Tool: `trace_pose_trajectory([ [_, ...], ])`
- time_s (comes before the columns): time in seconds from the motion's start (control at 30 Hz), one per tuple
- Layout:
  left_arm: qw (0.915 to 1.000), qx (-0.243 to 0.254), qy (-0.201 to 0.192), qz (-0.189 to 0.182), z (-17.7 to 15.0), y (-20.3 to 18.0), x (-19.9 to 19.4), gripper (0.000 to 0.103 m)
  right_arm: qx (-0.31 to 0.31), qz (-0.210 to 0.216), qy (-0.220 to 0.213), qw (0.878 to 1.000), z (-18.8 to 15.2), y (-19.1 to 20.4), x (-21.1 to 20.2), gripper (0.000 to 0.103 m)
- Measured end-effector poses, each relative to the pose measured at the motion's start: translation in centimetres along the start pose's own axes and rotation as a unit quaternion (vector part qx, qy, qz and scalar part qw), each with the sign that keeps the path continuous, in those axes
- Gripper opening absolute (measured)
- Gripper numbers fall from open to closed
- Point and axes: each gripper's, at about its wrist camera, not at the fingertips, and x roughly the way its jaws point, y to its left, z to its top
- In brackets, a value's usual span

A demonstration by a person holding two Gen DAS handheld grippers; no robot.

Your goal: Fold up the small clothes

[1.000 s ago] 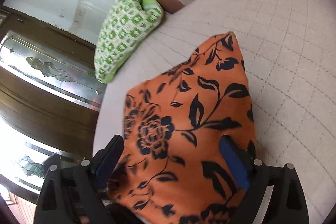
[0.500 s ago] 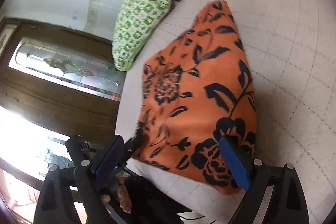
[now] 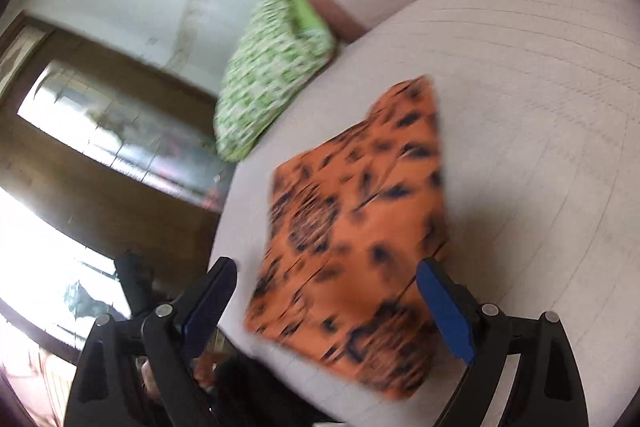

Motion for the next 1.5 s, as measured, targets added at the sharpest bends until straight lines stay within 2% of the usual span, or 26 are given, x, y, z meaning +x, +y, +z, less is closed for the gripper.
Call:
trace_pose_trajectory([
  [0.07, 0.9992, -0.009, 0.035, -0.019, 0.6, 1.2, 2.5, 0.086, 0.016, -0.008, 0.011, 1.000, 1.2, -1.4, 1.3, 0.093],
  [0.17, 0.9953, -0.036, 0.070, -0.057, 0.4, 2.4, 5.3, 0.086, 0.037, 0.016, 0.042, 0.998, 2.6, -3.0, 4.3, 0.093],
  [0.23, 0.9924, -0.051, 0.091, -0.066, 0.0, 3.1, 6.4, 0.086, 0.050, 0.000, 0.054, 0.997, 3.0, -4.0, 6.2, 0.093],
  [0.3, 0.9935, -0.044, 0.076, -0.072, -0.6, 3.0, 5.8, 0.086, 0.065, -0.004, 0.066, 0.996, 2.6, -4.7, 7.5, 0.093],
  [0.4, 0.9918, -0.051, 0.080, -0.086, -0.8, 3.5, 4.8, 0.086, 0.040, 0.000, 0.070, 0.997, 2.4, -3.6, 8.0, 0.092],
  [0.5, 0.9906, -0.056, 0.064, -0.107, -1.2, 4.7, 2.7, 0.086, 0.024, -0.012, 0.066, 0.997, 2.5, -3.0, 8.0, 0.092],
  [0.57, 0.9912, -0.052, 0.081, -0.091, -1.5, 5.2, 3.2, 0.085, 0.034, -0.010, 0.066, 0.997, 2.6, -3.5, 8.4, 0.091],
  [0.6, 0.9923, -0.043, 0.074, -0.089, -1.6, 5.3, 3.1, 0.084, 0.036, -0.017, 0.071, 0.997, 2.5, -3.8, 8.9, 0.088],
  [0.63, 0.9931, -0.039, 0.069, -0.086, -1.3, 5.2, 2.9, 0.080, 0.033, -0.022, 0.072, 0.997, 2.4, -3.8, 9.2, 0.083],
  [0.67, 0.9930, -0.033, 0.073, -0.087, -1.3, 5.1, 2.8, 0.059, 0.028, -0.025, 0.072, 0.997, 2.5, -3.6, 9.4, 0.076],
  [0.7, 0.9905, -0.030, 0.085, -0.104, -1.2, 5.0, 2.8, 0.048, 0.021, -0.027, 0.082, 0.996, 2.4, -3.1, 9.7, 0.058],
  [0.73, 0.9901, -0.031, 0.087, -0.106, -1.1, 4.9, 2.9, 0.046, 0.016, -0.040, 0.091, 0.995, 2.4, -2.9, 10.2, 0.046],
  [0.83, 0.9904, -0.019, 0.087, -0.105, -1.2, 4.8, 2.1, 0.037, -0.014, -0.063, 0.099, 0.993, 2.4, -1.8, 10.4, 0.040],
  [0.93, 0.9922, -0.010, 0.074, -0.100, -0.9, 4.2, 0.5, 0.034, -0.042, -0.066, 0.096, 0.992, 2.6, -0.3, 9.5, 0.037],
  [1.07, 0.9923, 0.012, 0.041, -0.116, -0.5, 2.1, -2.7, 0.034, -0.075, -0.067, 0.078, 0.992, 3.6, 1.8, 7.3, 0.037],
  [1.23, 0.9889, 0.035, -0.002, -0.144, 1.3, -1.9, -5.9, 0.034, -0.099, -0.067, 0.044, 0.992, 5.9, 2.6, 1.9, 0.037],
  [1.33, 0.9872, 0.047, -0.010, -0.152, 2.5, -4.4, -6.2, 0.034, -0.104, -0.069, 0.024, 0.992, 7.6, 2.5, -1.6, 0.037],
  [1.5, 0.9861, 0.062, -0.013, -0.153, 3.0, -8.5, -3.8, 0.034, -0.105, -0.081, 0.007, 0.991, 9.3, 0.3, -6.1, 0.037],
])
